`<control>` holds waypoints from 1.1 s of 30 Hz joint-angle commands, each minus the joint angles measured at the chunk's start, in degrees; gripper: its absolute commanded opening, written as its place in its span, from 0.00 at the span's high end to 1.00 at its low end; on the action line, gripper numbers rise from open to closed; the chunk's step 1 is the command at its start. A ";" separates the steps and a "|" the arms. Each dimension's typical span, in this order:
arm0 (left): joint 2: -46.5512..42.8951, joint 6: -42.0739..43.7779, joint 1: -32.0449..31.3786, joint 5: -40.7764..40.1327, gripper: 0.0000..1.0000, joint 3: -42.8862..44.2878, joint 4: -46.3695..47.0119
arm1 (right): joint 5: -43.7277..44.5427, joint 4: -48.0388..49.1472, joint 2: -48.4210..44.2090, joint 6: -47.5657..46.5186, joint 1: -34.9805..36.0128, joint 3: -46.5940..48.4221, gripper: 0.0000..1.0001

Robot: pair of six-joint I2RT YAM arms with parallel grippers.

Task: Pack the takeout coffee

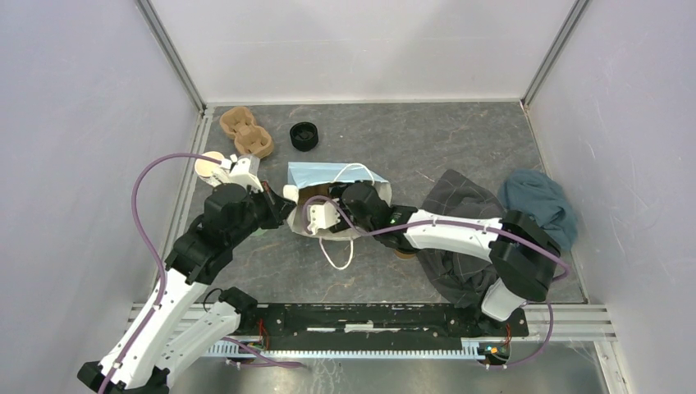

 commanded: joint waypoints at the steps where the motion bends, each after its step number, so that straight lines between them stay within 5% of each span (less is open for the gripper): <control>1: -0.78 -2.48 0.08 2.04 0.98 0.88 -0.59 | 1.28 8.77 -2.66 -2.05 -0.40 -2.17 1.00; 11: -2.03 -3.68 0.05 1.73 0.98 -0.48 0.24 | 7.42 16.15 -2.87 -4.38 0.53 -5.62 1.00; 25: 0.59 -3.42 0.03 -0.89 0.98 2.62 -0.26 | 17.94 7.91 0.03 -4.03 0.95 -2.13 1.00; 33: 2.23 -2.61 0.08 -0.83 0.98 0.79 0.32 | 7.14 -7.43 -1.56 6.56 0.46 7.55 1.00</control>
